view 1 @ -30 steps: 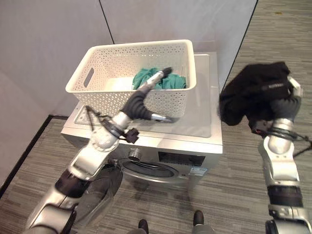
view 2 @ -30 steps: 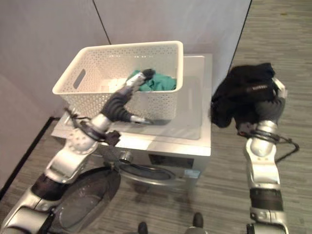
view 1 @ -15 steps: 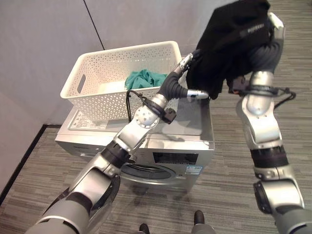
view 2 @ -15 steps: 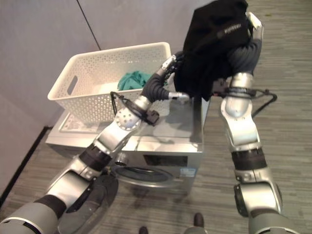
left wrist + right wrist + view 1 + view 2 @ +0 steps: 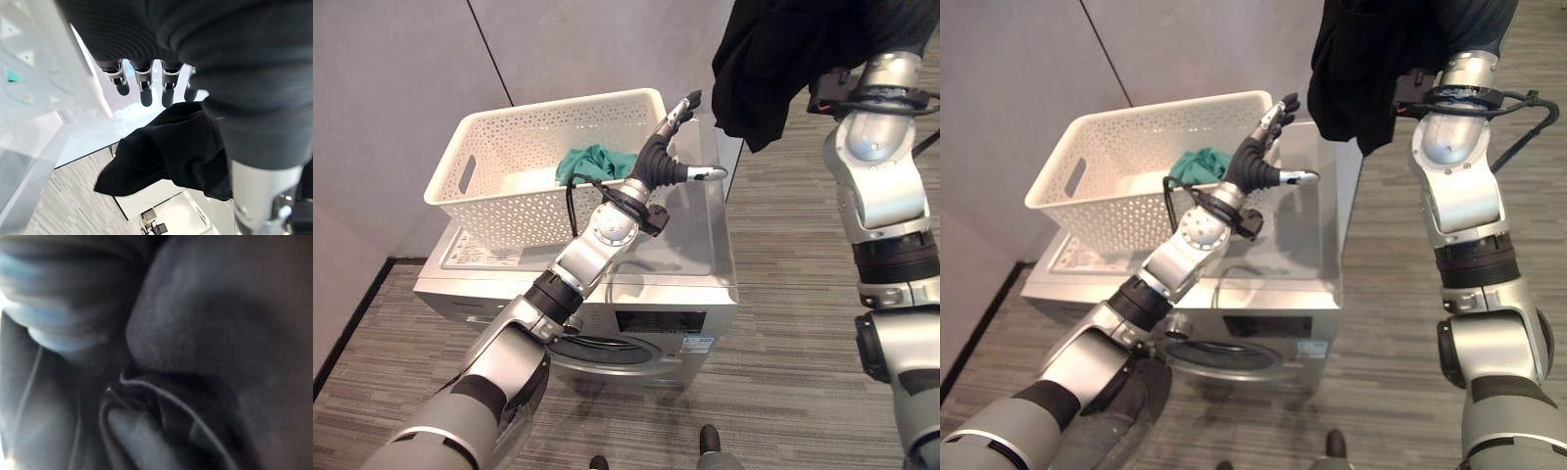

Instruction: Grab the laundry basket,head to the washer,open it,put in the laundry and shut it.

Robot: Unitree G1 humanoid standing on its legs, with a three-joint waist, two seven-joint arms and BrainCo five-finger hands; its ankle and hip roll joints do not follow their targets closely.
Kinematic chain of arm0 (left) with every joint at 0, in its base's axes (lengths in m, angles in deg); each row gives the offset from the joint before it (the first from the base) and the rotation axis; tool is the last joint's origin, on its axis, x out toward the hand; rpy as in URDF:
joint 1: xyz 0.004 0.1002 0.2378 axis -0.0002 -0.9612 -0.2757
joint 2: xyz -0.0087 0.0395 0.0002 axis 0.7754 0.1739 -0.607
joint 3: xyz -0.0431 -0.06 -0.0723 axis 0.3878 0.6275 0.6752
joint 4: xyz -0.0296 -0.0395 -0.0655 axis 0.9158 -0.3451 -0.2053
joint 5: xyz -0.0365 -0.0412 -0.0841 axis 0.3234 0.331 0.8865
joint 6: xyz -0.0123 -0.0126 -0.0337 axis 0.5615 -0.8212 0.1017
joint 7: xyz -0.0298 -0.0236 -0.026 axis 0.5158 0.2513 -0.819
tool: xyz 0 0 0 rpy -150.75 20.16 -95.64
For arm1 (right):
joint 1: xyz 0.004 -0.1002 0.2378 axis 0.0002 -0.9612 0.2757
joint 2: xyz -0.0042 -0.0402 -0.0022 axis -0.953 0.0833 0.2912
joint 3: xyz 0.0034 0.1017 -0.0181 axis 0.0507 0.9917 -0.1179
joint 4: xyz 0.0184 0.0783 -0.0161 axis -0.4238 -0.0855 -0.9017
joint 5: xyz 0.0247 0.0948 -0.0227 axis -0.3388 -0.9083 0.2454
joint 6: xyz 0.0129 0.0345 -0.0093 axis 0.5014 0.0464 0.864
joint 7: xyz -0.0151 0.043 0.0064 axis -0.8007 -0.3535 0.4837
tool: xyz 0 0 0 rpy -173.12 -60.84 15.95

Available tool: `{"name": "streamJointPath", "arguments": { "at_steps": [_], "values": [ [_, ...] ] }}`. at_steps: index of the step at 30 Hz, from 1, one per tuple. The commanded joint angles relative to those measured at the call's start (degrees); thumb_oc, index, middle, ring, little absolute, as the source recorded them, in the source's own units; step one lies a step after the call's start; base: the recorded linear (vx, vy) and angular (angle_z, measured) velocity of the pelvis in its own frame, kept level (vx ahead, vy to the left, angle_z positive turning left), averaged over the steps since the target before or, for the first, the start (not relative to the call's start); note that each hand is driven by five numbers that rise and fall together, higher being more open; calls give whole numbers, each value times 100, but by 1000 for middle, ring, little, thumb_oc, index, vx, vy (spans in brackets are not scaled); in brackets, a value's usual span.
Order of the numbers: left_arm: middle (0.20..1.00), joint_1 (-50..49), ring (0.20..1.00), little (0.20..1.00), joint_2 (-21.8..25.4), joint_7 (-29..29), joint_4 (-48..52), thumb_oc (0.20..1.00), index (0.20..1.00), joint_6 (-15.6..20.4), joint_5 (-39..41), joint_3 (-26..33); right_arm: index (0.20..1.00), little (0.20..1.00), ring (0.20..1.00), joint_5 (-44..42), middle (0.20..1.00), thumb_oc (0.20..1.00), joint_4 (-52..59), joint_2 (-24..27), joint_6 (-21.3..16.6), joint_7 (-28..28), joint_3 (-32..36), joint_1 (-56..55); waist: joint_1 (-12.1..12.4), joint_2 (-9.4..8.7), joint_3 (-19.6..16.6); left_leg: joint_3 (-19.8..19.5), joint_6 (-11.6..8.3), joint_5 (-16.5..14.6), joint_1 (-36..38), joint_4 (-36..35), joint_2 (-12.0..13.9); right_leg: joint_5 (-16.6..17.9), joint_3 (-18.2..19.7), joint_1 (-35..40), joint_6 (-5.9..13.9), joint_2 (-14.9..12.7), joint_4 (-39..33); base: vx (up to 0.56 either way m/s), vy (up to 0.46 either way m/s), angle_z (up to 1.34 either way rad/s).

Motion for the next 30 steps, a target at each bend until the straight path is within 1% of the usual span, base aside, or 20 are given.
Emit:
{"name": "streamJointPath", "arguments": {
  "at_steps": [1, 5, 6, 8, 14, 15, 17, 19, 21, 25, 26, 28, 30],
  "values": [
    [1000, 683, 1000, 1000, 82, 513, -804, 1000, 1000, 51, -474, -22, 200, 200, 200, -226, 200, 200, -209, 13, -372, -109, -254, 954, -19, -403, -270, 231, -7, -270, 84, 149, 110, -733, -271, 151, -29, -16, 354, -16, -8, -8],
    [1000, 863, 1000, 1000, 69, 935, -1046, 1000, 1000, -59, -861, 44, 200, 200, 200, -509, 200, 200, 15, -98, -431, -249, -384, 836, -60, -512, -295, 311, -23, -252, 111, 102, 156, -716, -237, 130, -29, 42, 327, -4, -5, -14],
    [1000, 864, 1000, 1000, 67, 941, -1050, 1000, 1000, -58, -866, 44, 200, 200, 200, -512, 200, 200, 17, -98, -431, -252, -385, 835, -56, -510, -297, 318, -24, -249, 115, 96, 157, -713, -231, 128, -30, 44, 325, -3, 1, -7],
    [1000, 977, 1000, 1000, 75, 1128, -1152, 1000, 1000, -113, -953, 87, 200, 200, 200, -631, 200, 200, 99, -188, -441, -332, -520, 799, -82, -568, -323, 369, -36, -239, 141, 64, 182, -695, -198, 116, -27, 76, 299, 0, 1, -2],
    [1000, 1148, 1000, 1000, 127, 1348, -1561, 1000, 1000, -240, -852, 155, 200, 200, 200, -850, 200, 200, 221, -381, -464, -447, -760, 871, -104, -602, -365, 556, -46, -225, 213, 26, 203, -623, -89, 77, -11, 111, 253, -1, 9, -9],
    [1000, 1219, 1000, 1000, 100, 1479, -1775, 1000, 1000, -333, -768, 205, 200, 200, 200, -890, 200, 200, 296, -479, -446, -458, -832, 884, -119, -604, -392, 617, -44, -225, 251, 18, 206, -607, -45, 74, -14, 126, 239, 16, 22, -25],
    [1000, 1291, 1000, 1000, 39, 1570, -1940, 1000, 1000, -368, -699, 222, 200, 200, 200, -913, 200, 200, 333, -519, -436, -442, -856, 881, -109, -597, -392, 656, -47, -222, 271, 12, 209, -599, -18, 70, -11, 137, 237, 6, 14, -26],
    [1000, 1444, 1000, 1000, -186, 1655, -2122, 1000, 1000, -369, -425, 232, 200, 200, 200, -1065, 200, 200, 393, -693, -469, -337, -859, 878, -159, -594, -397, 681, -53, -208, 281, 0, 211, -592, -12, 62, -2, 141, 242, 11, 11, -22],
    [1000, 1495, 1000, 1000, -262, 1658, -2168, 1000, 1000, -350, -276, 214, 200, 200, 200, -1133, 200, 200, 398, -748, -499, -292, -859, 893, -184, -591, -399, 674, -56, -193, 275, -4, 211, -601, -25, 63, -3, 141, 257, 6, 5, -5],
    [1000, 1717, 1000, 1000, -505, 1484, -2352, 1000, 1000, -185, 461, 156, 200, 200, 200, -1469, 200, 200, 402, -986, -638, -273, -897, 1003, -271, -555, -428, 649, -84, -170, 246, -31, 206, -611, -103, 78, 11, 125, 264, 0, 0, 0],
    [1000, 1726, 1000, 1000, -502, 1480, -2364, 1000, 1000, -176, 475, 155, 200, 200, 200, -1473, 200, 200, 398, -984, -640, -274, -899, 1008, -274, -553, -426, 646, -84, -170, 244, -32, 206, -611, -106, 78, 11, 124, 263, 0, 0, 0],
    [1000, 1834, 1000, 1000, -680, 1286, -2418, 1000, 1000, -95, 1051, 136, 200, 200, 200, -1549, 200, 200, 398, -1136, -657, -245, -905, 1081, -336, -504, -431, 656, -92, -160, 240, -41, 191, -607, -113, 80, 18, 114, 267, 0, 0, 0],
    [1000, 1908, 1000, 1000, -700, 1254, -2480, 1000, 1000, -71, 1156, 104, 200, 200, 200, -1576, 200, 200, 394, -1171, -671, -240, -917, 1117, -359, -486, -432, 661, -94, -163, 236, -41, 187, -602, -114, 76, 25, 110, 265, 16, 1, 0]
  ]
}}
